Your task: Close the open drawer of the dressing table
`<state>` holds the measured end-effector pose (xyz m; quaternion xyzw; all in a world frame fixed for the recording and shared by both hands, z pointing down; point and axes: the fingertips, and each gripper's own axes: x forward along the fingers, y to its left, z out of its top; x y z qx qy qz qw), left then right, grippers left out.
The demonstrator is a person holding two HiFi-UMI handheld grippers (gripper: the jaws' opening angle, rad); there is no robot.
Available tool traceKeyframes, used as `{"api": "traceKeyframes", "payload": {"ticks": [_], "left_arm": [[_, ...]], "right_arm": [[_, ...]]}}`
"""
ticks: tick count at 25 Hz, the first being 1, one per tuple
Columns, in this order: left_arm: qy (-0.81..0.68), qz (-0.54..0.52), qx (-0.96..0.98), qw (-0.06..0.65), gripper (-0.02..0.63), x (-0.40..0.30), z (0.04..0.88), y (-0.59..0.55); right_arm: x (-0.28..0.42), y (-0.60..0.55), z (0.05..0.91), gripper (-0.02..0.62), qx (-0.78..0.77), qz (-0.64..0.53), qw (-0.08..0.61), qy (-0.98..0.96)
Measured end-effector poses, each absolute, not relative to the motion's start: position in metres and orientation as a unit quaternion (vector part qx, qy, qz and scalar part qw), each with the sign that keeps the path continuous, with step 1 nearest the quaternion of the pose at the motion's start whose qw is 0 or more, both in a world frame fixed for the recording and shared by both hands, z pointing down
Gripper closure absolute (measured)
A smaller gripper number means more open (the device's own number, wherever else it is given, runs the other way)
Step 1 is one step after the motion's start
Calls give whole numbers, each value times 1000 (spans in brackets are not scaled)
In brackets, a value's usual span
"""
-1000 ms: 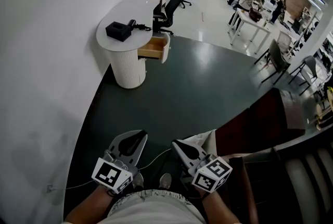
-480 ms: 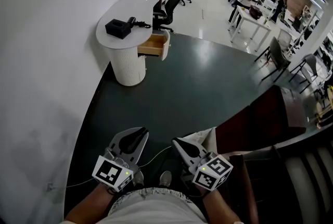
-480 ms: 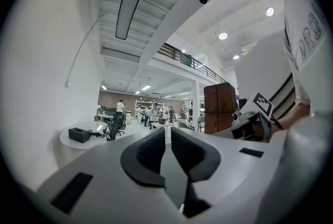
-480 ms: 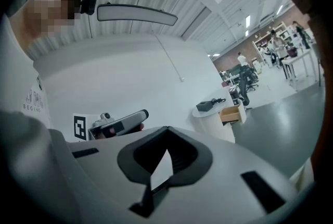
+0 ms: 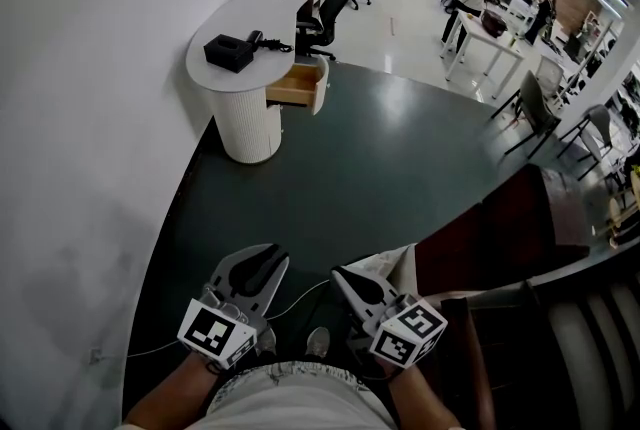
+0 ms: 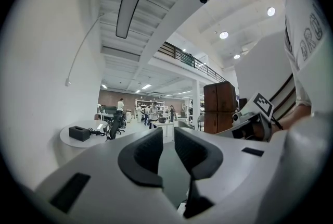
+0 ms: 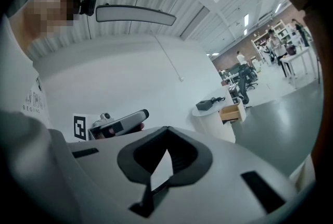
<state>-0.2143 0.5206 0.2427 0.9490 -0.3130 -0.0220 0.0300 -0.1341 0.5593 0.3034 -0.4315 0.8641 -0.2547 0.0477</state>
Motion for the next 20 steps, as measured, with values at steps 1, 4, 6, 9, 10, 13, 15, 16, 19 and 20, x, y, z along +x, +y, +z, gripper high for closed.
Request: {"api": "traceKeyframes", "payload": {"ticks": [1,4,6,9,10,13,15,16,19,20], "left_arm": [[-313,-22,949,30,526,-214,243,521],[-313,-21,949,29,523,-214,244,521],[-313,-20,949,29,518,-212,244,521],[-313,-22,949,31,511,-210,242,521],[-313,-22,949,31,509,-210,242,521],[-314,-23,949,30,505,-207,242,521],[-316,-25,948,28,500,-206,241,521],[-317,-26,948,28,497,-206,241,520],[-320,-26,947,27,488,-204,240,521],[-321,-27,946,27,485,-203,239,522]], "right_arm": [[-134,560,304,586,-431,-255,48,864],[-134,559,304,586,-431,-256,49,864],[-133,560,304,586,-431,-256,49,864],[-131,560,303,586,-431,-256,49,864],[-130,560,303,586,-432,-255,49,864],[-126,559,303,586,-433,-254,49,864],[-124,557,302,586,-433,-252,50,864],[-123,556,301,586,-433,-251,51,864],[-121,553,297,586,-432,-251,58,864],[-121,552,296,586,-431,-249,60,865]]}}
